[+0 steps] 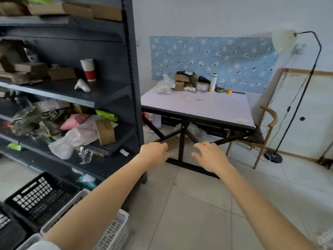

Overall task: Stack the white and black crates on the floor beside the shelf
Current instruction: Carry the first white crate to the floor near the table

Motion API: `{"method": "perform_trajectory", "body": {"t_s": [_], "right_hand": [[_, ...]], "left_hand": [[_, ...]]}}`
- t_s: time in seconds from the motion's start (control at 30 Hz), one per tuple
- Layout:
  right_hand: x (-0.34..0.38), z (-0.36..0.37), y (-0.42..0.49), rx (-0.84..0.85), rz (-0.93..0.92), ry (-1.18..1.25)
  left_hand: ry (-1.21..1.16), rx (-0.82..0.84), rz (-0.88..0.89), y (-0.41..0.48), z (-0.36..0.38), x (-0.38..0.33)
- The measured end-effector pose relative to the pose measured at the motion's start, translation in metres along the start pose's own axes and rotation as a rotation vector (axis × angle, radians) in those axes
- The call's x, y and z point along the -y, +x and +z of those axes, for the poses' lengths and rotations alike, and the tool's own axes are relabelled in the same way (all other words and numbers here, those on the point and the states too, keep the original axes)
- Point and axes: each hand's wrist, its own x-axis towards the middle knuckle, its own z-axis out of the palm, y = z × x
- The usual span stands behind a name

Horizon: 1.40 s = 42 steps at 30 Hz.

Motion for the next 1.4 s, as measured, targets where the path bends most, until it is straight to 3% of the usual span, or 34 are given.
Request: {"method": "perform_trajectory", "body": {"t_s": [0.27, 0.77, 1.07, 1.4], "right_hand": [[0.161, 0.048, -0.017, 0.126, -0.25, -0.014], [0.503, 0.132, -0.203, 0.284, -0.852, 0.055], [0.655, 0.196, -0.252, 0.376, -0.895, 0.084], [0.785, 0.245, -0.268, 0.417, -0.813, 0.068]], "left_hand": [[0.028, -0.002, -0.322, -0.146, 0.013, 0.139], [-0.015, -0.099, -0.925, -0.527, 0.058, 0.298], [0.031, -0.055, -1.067, -0.634, 0.073, 0.397], [0.016, -0.006, -0.996, -0.696, 0.082, 0.527]]}}
